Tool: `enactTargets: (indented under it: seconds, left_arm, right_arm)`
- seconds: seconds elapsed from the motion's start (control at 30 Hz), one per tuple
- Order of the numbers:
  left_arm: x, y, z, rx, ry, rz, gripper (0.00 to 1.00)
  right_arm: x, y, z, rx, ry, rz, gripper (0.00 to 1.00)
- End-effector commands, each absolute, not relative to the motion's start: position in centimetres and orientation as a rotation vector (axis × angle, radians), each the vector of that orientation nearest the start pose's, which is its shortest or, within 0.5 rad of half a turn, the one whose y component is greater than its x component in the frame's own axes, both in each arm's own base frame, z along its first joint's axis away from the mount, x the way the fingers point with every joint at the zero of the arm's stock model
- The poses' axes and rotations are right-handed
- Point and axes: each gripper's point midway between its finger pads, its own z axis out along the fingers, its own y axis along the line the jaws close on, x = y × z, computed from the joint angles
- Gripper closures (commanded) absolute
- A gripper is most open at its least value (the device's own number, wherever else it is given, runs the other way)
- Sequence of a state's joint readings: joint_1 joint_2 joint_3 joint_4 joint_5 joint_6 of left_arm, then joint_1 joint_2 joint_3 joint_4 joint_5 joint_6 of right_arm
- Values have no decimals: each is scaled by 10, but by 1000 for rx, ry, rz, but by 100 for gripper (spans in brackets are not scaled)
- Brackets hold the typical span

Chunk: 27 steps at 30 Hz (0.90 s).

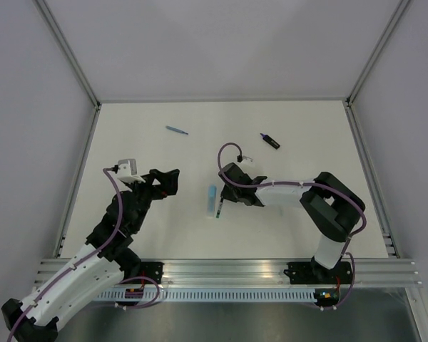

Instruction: Insert the pens into the pen caps

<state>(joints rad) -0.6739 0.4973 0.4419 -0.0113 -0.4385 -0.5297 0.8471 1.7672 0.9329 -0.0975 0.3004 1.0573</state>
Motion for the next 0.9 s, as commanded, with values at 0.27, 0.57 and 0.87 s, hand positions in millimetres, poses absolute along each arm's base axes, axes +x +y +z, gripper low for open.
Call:
enactTargets:
  seconds: [0.27,0.57,0.87]
  left_arm:
    - [256,-141,235,-156,1648,-574,0]
    - [265,-159,219,-76,1724,-555,0]
    - [311,-143,215,-141,1876,-314,0]
  right_arm:
    - [304,304,50,199,2444,387,68]
    - [311,255,156,4,2259,336,46]
    - [265,254,183,-112,2054,704,43]
